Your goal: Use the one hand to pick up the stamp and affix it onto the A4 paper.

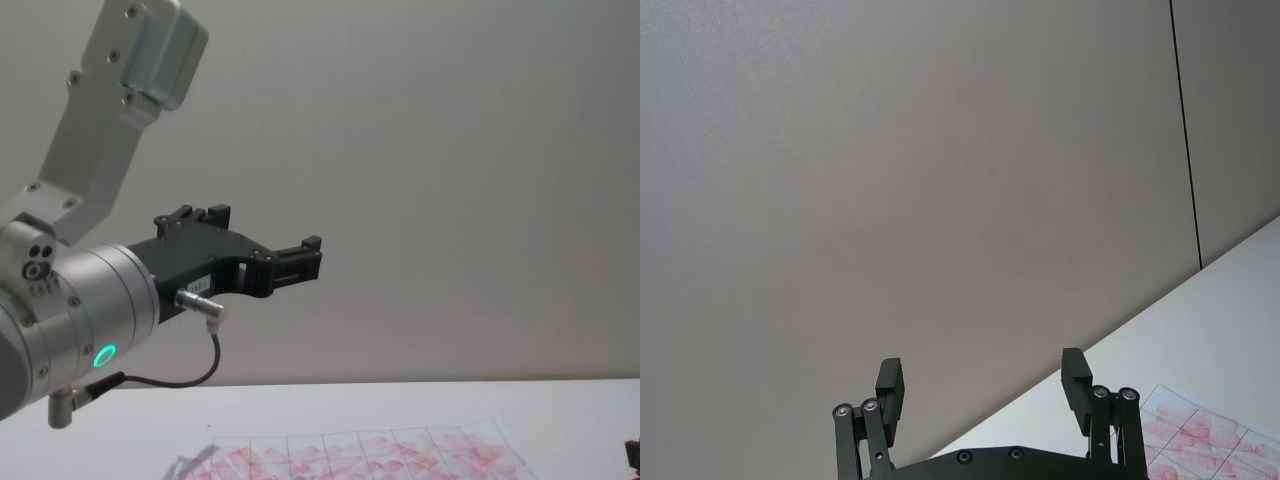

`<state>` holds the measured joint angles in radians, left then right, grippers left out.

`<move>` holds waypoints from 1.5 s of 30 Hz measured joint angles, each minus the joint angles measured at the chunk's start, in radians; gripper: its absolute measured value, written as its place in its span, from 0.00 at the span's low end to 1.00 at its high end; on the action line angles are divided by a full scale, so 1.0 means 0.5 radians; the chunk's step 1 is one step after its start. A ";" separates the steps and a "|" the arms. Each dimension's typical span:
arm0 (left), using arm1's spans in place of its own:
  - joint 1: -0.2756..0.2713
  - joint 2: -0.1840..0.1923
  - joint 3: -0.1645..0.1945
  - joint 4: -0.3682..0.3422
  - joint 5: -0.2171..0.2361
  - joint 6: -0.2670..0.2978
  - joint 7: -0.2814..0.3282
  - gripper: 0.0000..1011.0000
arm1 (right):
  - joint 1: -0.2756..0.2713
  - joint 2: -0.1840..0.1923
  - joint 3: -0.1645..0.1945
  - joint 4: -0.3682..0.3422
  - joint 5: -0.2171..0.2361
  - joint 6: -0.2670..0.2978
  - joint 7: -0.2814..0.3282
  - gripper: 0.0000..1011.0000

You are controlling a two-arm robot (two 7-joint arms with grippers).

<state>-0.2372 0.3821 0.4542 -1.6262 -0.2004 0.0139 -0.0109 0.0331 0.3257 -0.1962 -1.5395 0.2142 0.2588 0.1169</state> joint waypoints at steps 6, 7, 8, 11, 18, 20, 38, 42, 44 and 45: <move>0.000 0.000 0.000 0.000 0.000 0.000 0.000 0.99 | 0.019 -0.013 -0.007 0.040 -0.019 0.002 0.012 0.22; 0.000 0.000 0.000 0.000 0.000 0.000 0.000 0.99 | 0.022 -0.015 -0.008 0.043 -0.022 0.002 0.013 0.22; 0.000 0.000 0.000 0.000 0.000 0.000 0.000 0.99 | 0.026 -0.017 -0.009 0.050 -0.026 0.002 0.017 0.22; 0.000 0.000 0.000 0.000 0.000 0.000 0.000 0.99 | 0.040 -0.024 -0.012 0.076 -0.038 0.002 0.023 0.22; 0.000 0.000 0.000 0.000 0.000 0.000 0.000 0.99 | 0.084 -0.046 -0.020 0.144 -0.066 -0.007 0.045 0.22; 0.000 0.000 0.000 0.000 0.000 0.000 0.000 0.99 | 0.092 -0.050 -0.022 0.156 -0.071 -0.009 0.050 0.22; 0.000 0.000 0.000 0.000 0.000 0.000 0.000 0.99 | 0.137 -0.073 -0.031 0.226 -0.101 -0.022 0.074 0.66; 0.000 0.000 0.000 0.000 0.000 0.000 0.000 0.99 | 0.141 -0.074 -0.032 0.231 -0.103 -0.023 0.076 0.77; 0.000 0.000 0.000 0.000 0.000 0.000 0.000 0.99 | 0.142 -0.075 -0.032 0.233 -0.104 -0.023 0.077 0.82; 0.000 0.000 0.000 0.000 0.000 0.000 0.000 0.99 | 0.143 -0.075 -0.032 0.234 -0.105 -0.024 0.077 0.86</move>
<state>-0.2372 0.3821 0.4542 -1.6262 -0.2004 0.0139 -0.0109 0.1044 0.2881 -0.2124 -1.4223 0.1618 0.2470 0.1553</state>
